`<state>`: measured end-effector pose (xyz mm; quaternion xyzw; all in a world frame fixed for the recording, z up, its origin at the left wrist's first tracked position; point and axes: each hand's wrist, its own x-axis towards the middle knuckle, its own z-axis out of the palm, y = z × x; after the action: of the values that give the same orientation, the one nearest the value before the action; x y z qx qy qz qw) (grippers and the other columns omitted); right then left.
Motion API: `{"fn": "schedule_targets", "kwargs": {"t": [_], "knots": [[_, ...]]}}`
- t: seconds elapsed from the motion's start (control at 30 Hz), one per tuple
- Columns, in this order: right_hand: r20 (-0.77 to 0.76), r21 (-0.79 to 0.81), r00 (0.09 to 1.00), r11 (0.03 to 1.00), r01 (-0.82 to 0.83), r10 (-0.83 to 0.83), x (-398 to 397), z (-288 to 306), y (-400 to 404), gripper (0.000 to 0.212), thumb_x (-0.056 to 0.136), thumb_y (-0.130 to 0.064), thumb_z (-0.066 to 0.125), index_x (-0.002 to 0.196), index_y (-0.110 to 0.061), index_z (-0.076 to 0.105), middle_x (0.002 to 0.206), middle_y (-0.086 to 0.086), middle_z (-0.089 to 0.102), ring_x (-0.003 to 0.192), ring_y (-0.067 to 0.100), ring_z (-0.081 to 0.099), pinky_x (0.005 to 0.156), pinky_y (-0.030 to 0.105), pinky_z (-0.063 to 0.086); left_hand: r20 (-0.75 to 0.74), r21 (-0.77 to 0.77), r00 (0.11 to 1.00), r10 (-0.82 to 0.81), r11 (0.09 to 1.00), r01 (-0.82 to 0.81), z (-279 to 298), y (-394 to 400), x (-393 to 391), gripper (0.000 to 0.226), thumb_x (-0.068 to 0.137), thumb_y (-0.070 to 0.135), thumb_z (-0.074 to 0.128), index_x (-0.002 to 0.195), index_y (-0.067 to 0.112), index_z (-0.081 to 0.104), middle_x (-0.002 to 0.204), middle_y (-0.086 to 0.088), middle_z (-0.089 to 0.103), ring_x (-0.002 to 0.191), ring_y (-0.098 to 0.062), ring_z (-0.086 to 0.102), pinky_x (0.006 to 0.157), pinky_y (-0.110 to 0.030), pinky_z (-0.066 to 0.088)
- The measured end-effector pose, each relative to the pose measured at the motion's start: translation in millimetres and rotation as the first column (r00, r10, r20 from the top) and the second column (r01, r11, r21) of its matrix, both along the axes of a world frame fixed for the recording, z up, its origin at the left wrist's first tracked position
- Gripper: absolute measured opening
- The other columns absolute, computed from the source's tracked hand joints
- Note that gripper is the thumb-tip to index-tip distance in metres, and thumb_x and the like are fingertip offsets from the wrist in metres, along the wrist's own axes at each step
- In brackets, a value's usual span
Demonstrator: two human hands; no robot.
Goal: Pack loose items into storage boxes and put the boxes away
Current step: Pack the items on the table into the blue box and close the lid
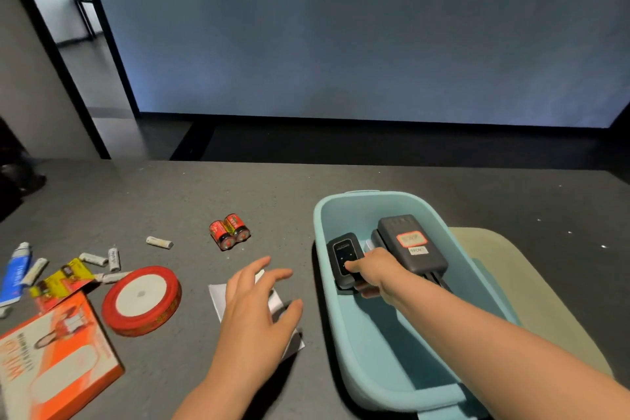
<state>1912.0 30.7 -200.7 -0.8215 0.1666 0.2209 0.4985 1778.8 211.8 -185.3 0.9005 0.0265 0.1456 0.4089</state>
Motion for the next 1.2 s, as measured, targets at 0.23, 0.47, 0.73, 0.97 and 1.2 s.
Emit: {"fn": "schedule_targets", "kwargs": {"t": [0.23, 0.47, 0.73, 0.97, 1.2], "knots": [[0.067, -0.292, 0.982, 0.944, -0.152, 0.179, -2.9, -3.9, 9.9, 0.037, 0.091, -0.027, 0.062, 0.112, -0.002, 0.045, 0.083, 0.015, 0.066, 0.054, 0.025, 0.063, 0.051, 0.036, 0.058, 0.038, -0.037, 0.999, 0.038, 0.999, -0.037, -0.3, 9.1, 3.0, 0.032, 0.082, 0.023, 0.070, 0.109, 0.035, 0.060, 0.139, 0.012, 0.038, 0.118, 0.008, 0.019, 0.088, -0.001, 0.021], [0.221, -0.670, 0.841, 0.703, -0.237, 0.494, -27.6, 53.2, -2.8, 0.038, 0.093, -0.027, 0.053, 0.130, -0.023, 0.044, 0.129, 0.002, 0.049, 0.111, 0.025, 0.056, 0.083, 0.035, 0.045, 0.043, -0.032, 0.999, 0.021, 0.999, -0.019, 1.4, 3.0, -0.4, 0.033, 0.082, 0.025, 0.069, 0.111, 0.036, 0.059, 0.135, 0.016, 0.037, 0.117, 0.009, 0.019, 0.093, -0.010, 0.020], [0.469, -0.657, 0.508, 0.670, -0.346, 0.723, -88.5, 101.2, 76.1, 0.033, 0.090, -0.037, 0.053, 0.123, -0.035, 0.047, 0.121, -0.015, 0.053, 0.098, 0.009, 0.059, 0.080, 0.032, 0.048, -0.069, 0.019, 0.973, 0.220, 0.976, -0.219, -4.4, 58.5, -29.3, 0.032, 0.085, 0.027, 0.062, 0.117, 0.030, 0.058, 0.128, 0.016, 0.044, 0.121, -0.003, 0.032, 0.088, -0.007, 0.022], [0.309, -0.644, 0.391, 0.493, -0.585, 0.867, -112.6, 45.2, 174.3, 0.039, 0.089, -0.036, 0.054, 0.127, -0.032, 0.046, 0.130, -0.013, 0.050, 0.112, 0.013, 0.054, 0.082, 0.028, 0.044, -0.102, 0.114, 0.876, 0.471, 0.880, -0.460, -22.8, 136.1, -78.3, 0.036, 0.081, 0.030, 0.064, 0.116, 0.031, 0.058, 0.129, 0.014, 0.048, 0.123, -0.010, 0.038, 0.101, -0.026, 0.034], [0.230, -0.698, 0.315, 0.382, -0.606, 0.921, -78.0, 0.8, 255.0, 0.086, 0.065, -0.034, 0.076, 0.139, -0.024, 0.034, 0.138, 0.004, 0.037, 0.133, 0.025, 0.030, 0.102, 0.034, 0.037, -0.238, 0.223, 0.721, 0.651, 0.759, -0.612, -56.1, 173.6, -86.1, 0.079, 0.072, 0.058, 0.061, 0.140, 0.031, 0.031, 0.148, 0.004, 0.029, 0.135, -0.021, 0.023, 0.110, -0.038, 0.022]]}}
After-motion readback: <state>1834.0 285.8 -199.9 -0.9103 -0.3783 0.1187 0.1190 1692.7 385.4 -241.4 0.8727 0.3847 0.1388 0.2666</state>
